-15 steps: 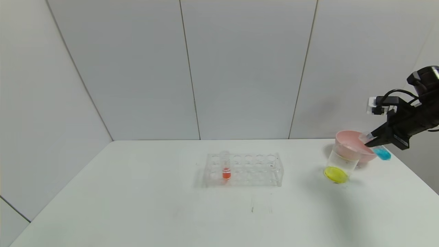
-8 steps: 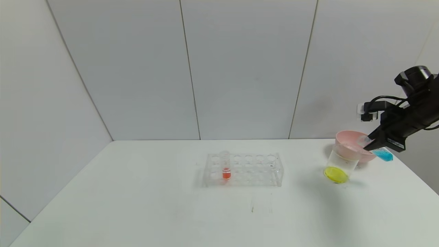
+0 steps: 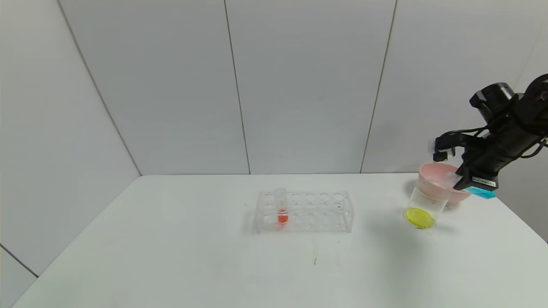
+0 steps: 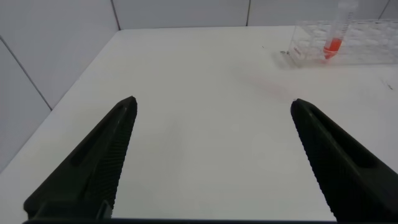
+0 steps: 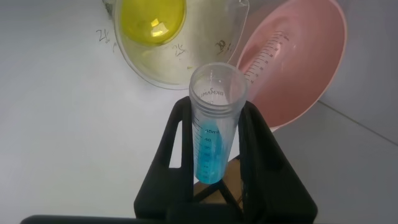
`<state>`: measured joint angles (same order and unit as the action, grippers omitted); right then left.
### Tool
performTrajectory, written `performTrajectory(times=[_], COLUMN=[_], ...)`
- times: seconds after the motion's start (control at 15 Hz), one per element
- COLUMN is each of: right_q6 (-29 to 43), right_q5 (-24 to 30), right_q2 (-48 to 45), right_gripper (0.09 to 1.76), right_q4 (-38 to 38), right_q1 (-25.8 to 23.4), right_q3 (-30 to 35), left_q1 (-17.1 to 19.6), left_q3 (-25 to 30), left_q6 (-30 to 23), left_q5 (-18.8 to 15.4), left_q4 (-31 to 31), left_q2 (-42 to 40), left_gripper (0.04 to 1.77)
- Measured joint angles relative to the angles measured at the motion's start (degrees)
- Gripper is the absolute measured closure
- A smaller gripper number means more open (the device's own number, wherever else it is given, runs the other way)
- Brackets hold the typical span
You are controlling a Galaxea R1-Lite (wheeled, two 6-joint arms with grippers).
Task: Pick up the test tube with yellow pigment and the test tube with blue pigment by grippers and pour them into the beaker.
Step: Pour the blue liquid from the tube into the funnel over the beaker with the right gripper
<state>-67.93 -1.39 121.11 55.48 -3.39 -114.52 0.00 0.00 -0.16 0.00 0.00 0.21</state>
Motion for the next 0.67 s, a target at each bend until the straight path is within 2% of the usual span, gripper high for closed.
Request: performTrajectory(times=[0.67], right_q6=[-1.4], right_q5=[-10.5], right_q2=[0.8], right_gripper=[1.36], right_q4=[0.8], right_q1=[4.0], right_q3=[0.0], left_q1=[0.0], left_q3=[0.0], left_q6=[0.0], left_q5=[0.0], left_q4=[0.0], left_q2=[0.0], left_gripper=[0.05])
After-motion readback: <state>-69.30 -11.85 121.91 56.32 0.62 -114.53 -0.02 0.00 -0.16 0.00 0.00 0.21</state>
